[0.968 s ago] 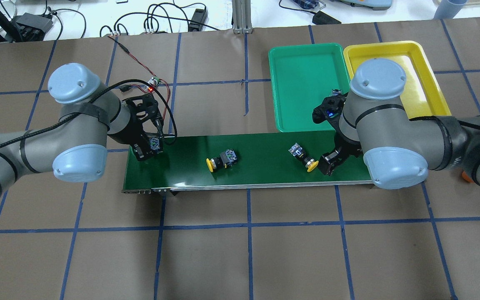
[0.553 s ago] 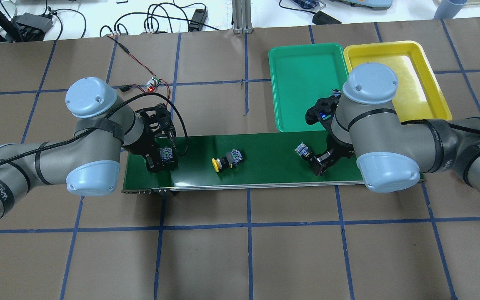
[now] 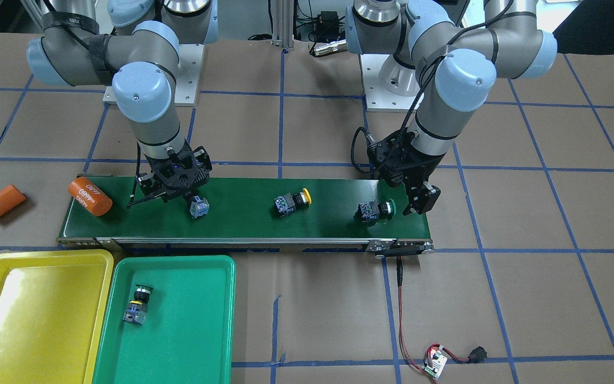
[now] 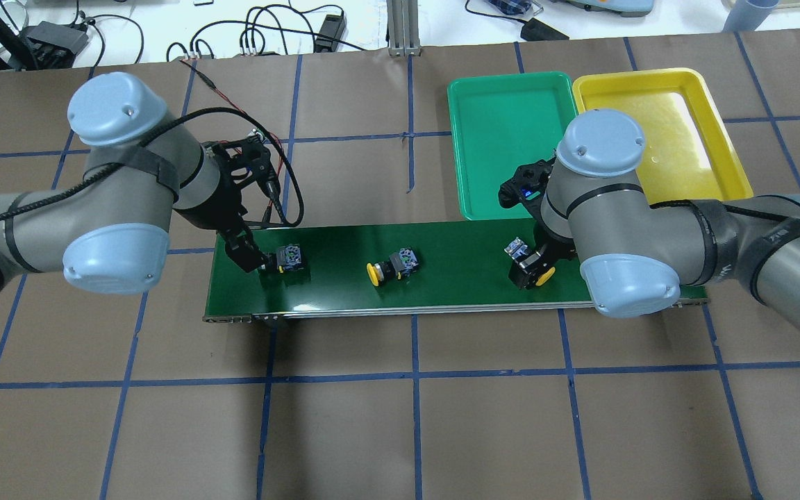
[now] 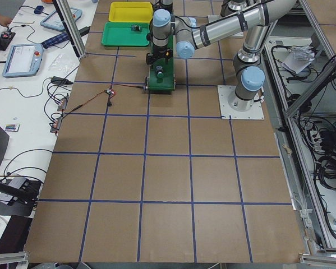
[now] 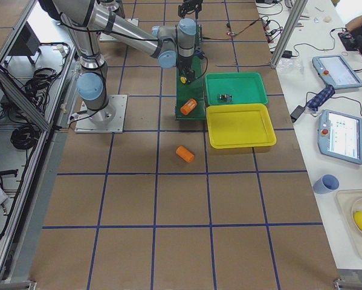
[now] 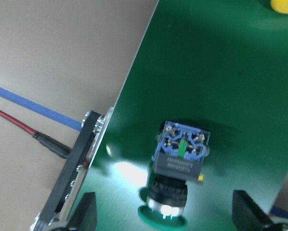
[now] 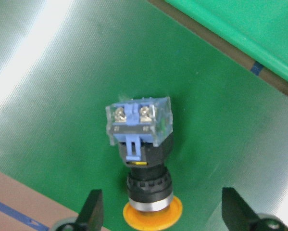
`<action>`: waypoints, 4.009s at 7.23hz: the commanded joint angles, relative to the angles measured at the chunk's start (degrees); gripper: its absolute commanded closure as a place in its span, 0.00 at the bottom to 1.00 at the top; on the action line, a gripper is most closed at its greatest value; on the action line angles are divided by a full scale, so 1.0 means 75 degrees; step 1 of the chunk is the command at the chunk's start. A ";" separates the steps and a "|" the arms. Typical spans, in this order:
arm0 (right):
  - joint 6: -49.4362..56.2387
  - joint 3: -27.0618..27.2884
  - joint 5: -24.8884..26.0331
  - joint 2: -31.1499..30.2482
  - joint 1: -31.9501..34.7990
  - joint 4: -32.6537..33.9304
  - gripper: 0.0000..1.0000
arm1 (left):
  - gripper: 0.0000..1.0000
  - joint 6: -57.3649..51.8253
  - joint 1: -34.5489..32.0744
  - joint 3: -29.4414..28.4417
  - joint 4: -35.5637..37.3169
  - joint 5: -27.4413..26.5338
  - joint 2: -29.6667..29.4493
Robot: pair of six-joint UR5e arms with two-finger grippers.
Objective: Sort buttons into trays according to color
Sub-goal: 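Release green-capped switch on conveyor with left gripper while right gripper grasps switch, then carry the switch with the right gripper into the yellow tray and release, then move the right gripper back and grasp the yellow-capped switch on the conveyor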
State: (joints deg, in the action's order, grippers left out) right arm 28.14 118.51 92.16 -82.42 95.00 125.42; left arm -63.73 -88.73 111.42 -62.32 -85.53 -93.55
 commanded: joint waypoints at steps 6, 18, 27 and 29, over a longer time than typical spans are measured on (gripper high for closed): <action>0.0594 -0.0854 0.0040 0.0115 -0.0407 0.0059 1.00 | 0.00 0.4466 0.0804 -0.1755 -0.1463 -0.0022 -0.0244; 0.2118 -0.3684 -0.0827 0.3068 -0.3386 -0.0036 0.01 | 0.00 0.8591 -0.0427 -0.3465 -0.4101 -0.0538 -0.0160; 0.4295 -0.0221 -0.0944 -0.0716 -0.2355 -0.1010 0.01 | 0.00 0.8755 -0.0462 -0.3465 -0.4230 -0.0585 -0.0136; 0.5231 0.0077 -0.0909 -0.0636 -0.2354 -0.0435 0.01 | 0.00 0.8697 -0.0462 -0.3372 -0.4230 -0.0562 -0.0054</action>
State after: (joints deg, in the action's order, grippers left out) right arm 63.02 117.37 85.28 -87.22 77.30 120.08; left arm 1.64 -92.20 85.89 -93.99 -89.86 -94.12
